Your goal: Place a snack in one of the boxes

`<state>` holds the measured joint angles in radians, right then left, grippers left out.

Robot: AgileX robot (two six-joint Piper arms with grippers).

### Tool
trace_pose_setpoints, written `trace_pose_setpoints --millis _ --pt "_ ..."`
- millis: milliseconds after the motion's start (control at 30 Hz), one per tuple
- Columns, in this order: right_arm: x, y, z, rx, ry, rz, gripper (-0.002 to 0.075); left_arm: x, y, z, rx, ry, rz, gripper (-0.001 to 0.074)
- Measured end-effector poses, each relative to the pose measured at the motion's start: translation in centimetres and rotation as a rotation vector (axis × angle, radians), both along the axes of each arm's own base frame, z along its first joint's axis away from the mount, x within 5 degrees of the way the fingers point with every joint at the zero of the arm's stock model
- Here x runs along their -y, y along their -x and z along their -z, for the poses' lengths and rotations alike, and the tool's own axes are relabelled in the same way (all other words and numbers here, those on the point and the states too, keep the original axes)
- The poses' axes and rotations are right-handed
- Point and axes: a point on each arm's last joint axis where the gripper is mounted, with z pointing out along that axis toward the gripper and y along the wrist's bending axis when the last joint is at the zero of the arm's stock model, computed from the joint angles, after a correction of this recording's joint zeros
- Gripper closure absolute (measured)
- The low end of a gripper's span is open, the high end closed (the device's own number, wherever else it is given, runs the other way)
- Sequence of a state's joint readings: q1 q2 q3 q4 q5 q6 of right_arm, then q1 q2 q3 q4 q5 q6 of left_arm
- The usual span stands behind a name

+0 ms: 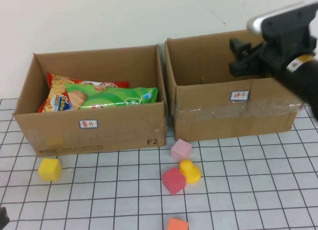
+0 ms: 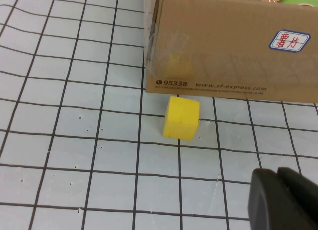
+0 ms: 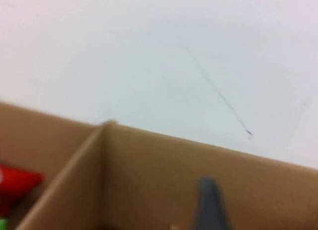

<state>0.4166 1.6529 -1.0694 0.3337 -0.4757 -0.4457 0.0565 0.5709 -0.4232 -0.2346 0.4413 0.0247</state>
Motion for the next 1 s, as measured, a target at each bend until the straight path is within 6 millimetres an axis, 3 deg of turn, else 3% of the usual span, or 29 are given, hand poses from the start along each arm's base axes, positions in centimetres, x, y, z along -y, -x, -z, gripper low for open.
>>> trace_pose_setpoints --millis 167,267,467,567,700,1000 --pt "0.8 4.4 -4.7 -0.073 0.104 -0.129 0.0578 0.0 0.0 0.0 0.0 0.0 0.0 0.0736" --pt "1.6 7.3 -6.4 -0.147 0.203 -0.193 0.0683 0.0 0.0 0.0 0.0 -0.002 0.001 0.0736" --pt "3.7 13.5 -7.8 -0.333 0.446 -0.341 0.0722 0.0 0.0 -0.1 0.01 0.0 -0.002 0.0736" --pt "4.9 16.4 -7.6 -0.332 0.531 -0.39 0.0726 0.1 0.0 -0.3 0.033 -0.012 0.024 0.0736" --pt "6.5 20.0 -5.9 -0.29 0.566 -0.4 0.0726 0.7 0.7 -1.1 0.125 -0.076 0.116 0.0736" --pt "9.5 27.0 1.2 -0.218 0.513 -0.382 0.0727 2.8 3.7 -2.6 0.34 -0.215 0.396 0.0736"
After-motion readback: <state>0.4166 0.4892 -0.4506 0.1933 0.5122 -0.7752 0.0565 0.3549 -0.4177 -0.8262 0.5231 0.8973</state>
